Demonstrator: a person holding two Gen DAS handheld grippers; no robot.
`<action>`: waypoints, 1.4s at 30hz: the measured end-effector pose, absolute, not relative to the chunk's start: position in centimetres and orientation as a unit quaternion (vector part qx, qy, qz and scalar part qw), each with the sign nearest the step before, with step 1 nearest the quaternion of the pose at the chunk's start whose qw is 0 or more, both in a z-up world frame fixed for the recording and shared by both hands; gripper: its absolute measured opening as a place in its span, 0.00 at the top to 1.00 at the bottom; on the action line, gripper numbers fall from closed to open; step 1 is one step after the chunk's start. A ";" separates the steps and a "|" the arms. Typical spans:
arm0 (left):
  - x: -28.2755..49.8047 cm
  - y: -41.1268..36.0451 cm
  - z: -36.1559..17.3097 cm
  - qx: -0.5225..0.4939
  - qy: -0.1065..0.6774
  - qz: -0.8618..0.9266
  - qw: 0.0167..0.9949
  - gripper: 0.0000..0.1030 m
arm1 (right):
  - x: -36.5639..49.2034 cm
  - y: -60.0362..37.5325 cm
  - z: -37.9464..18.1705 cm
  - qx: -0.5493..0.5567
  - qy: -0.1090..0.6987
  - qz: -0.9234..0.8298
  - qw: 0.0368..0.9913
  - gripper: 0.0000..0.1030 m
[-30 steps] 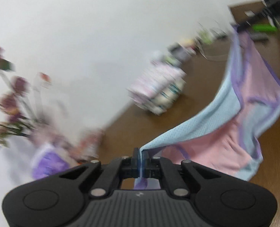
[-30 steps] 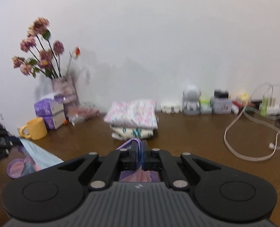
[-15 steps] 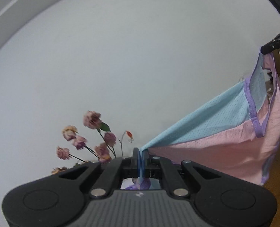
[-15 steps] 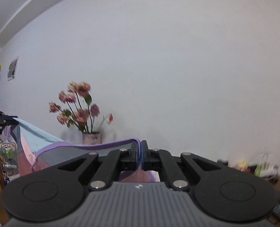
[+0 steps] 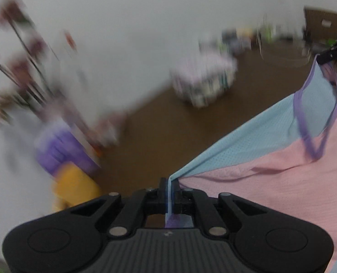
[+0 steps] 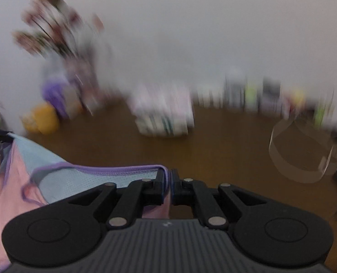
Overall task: Fold clothes
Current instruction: 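Lower the unfolded garment flat onto the table with both grippers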
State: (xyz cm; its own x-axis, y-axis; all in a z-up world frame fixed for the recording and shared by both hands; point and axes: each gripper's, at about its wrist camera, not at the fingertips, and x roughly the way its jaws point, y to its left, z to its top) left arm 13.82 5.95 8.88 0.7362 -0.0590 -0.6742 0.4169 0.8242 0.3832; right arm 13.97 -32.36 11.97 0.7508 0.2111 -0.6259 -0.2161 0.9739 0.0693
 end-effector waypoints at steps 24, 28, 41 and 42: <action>12.5 14.4 4.6 0.085 0.448 -0.133 0.880 0.45 | 19.3 -23.8 7.2 0.001 0.384 0.252 0.888 0.55; 11.1 14.7 4.0 0.087 0.452 -0.122 0.879 0.58 | 19.5 -19.3 5.7 -0.018 0.412 0.293 0.863 0.55; 11.0 13.3 2.8 0.208 0.431 -0.107 0.872 0.97 | 20.8 -17.4 3.5 -0.013 0.430 0.274 0.860 0.55; 11.5 13.4 2.7 0.217 0.428 -0.100 0.872 0.97 | 20.8 -17.5 3.4 -0.010 0.430 0.273 0.861 0.55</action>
